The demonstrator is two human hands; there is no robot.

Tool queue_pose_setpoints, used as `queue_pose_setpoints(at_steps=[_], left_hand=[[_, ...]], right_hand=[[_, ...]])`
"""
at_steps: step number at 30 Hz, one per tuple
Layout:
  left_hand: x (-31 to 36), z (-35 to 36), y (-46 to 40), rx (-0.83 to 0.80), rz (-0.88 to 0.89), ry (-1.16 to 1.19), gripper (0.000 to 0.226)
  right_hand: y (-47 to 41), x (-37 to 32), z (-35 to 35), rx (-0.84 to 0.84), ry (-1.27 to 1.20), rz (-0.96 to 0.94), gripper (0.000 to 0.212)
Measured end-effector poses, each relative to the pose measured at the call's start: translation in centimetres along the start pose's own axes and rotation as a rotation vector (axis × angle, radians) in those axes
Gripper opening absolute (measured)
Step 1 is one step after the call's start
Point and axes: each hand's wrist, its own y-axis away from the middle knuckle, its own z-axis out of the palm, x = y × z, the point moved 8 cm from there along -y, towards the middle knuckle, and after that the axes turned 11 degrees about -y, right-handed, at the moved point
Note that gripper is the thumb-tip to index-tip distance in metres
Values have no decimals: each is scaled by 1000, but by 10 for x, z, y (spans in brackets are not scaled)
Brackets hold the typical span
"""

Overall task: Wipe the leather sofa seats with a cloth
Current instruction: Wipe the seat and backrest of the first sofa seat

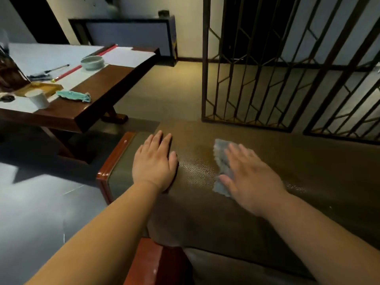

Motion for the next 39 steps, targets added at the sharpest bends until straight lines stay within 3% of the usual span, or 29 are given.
queue_pose_setpoints(at_steps=[2, 4, 8, 10, 12, 15, 17, 22, 24, 26, 30, 33, 37, 39], left_hand=[[1, 0, -1, 13, 3, -16, 72], [1, 1, -1, 7, 1, -7, 72], [-1, 9, -4, -14, 9, 36, 71], [-4, 13, -7, -34, 12, 51, 72], [-5, 14, -7, -45, 18, 47, 72], [-4, 10, -5, -69, 19, 33, 73], [-5, 10, -6, -65, 16, 28, 74], [-7, 21, -5, -81, -22, 22, 86], [-10, 19, -4, -75, -39, 28, 89], [-7, 16, -2, -74, -21, 17, 88], [-5, 8, -2, -56, -16, 38, 83], [-3, 9, -2, -29, -1, 15, 77], [-5, 12, -1, 14, -5, 12, 71], [-5, 11, 0, 26, -13, 10, 71]], right_hand=[[-4, 23, -7, 2, 11, 172, 77], [-32, 1, -2, 8, -8, 204, 73], [-113, -99, 20, -27, -76, -32, 61], [-123, -114, 20, -82, -65, -103, 59], [-111, -94, 11, -69, -44, -95, 60], [-97, -39, -6, -72, -52, 103, 63], [-116, -39, -4, -107, -43, 166, 64], [-190, -143, 19, -134, -102, -155, 54], [-190, -149, 19, -148, -95, -209, 53], [-172, -118, 13, -111, -95, -143, 55], [-117, -16, -6, -89, -116, 175, 60], [-116, -14, -7, -75, -81, 305, 61], [-140, -91, 15, -97, -71, 16, 60], [-130, -70, 7, -106, -88, -5, 59]])
